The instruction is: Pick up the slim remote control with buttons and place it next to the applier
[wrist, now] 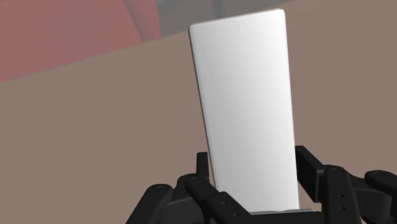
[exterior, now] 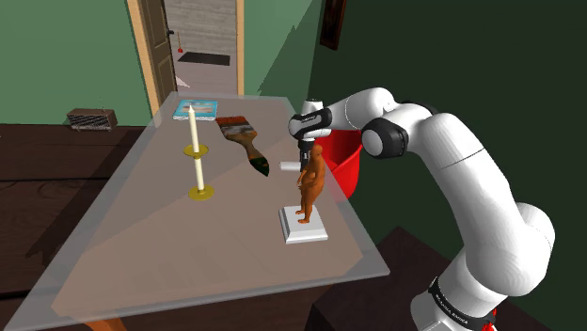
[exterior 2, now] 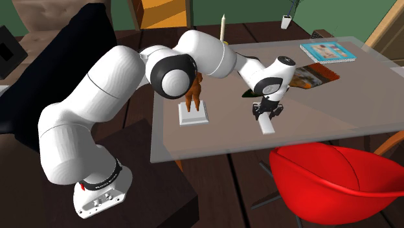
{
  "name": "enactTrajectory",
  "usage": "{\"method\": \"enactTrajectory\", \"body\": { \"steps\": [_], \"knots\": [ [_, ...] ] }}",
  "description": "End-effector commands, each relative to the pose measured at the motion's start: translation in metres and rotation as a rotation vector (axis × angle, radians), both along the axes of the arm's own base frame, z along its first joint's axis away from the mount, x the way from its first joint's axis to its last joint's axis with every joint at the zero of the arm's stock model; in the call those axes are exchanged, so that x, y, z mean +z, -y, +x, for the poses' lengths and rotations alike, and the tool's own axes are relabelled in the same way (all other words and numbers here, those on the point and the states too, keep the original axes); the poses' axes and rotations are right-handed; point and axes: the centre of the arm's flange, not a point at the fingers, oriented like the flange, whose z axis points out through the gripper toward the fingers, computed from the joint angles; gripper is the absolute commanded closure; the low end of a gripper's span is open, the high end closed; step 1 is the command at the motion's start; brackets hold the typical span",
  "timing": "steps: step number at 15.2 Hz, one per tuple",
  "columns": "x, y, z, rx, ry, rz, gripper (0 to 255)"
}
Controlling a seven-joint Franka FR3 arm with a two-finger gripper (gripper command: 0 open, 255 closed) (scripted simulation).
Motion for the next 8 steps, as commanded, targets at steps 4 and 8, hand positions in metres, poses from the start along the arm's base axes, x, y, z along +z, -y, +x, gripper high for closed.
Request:
{"method": "enactTrajectory", "body": {
  "steps": [4, 8],
  "knots": [
    [-0.0002, -0.0002, 0.0001, 0.0, 0.001, 0.0, 255],
    [-0.0002, -0.0002, 0.0001, 0.0, 0.001, 0.0, 0]
  ]
}}
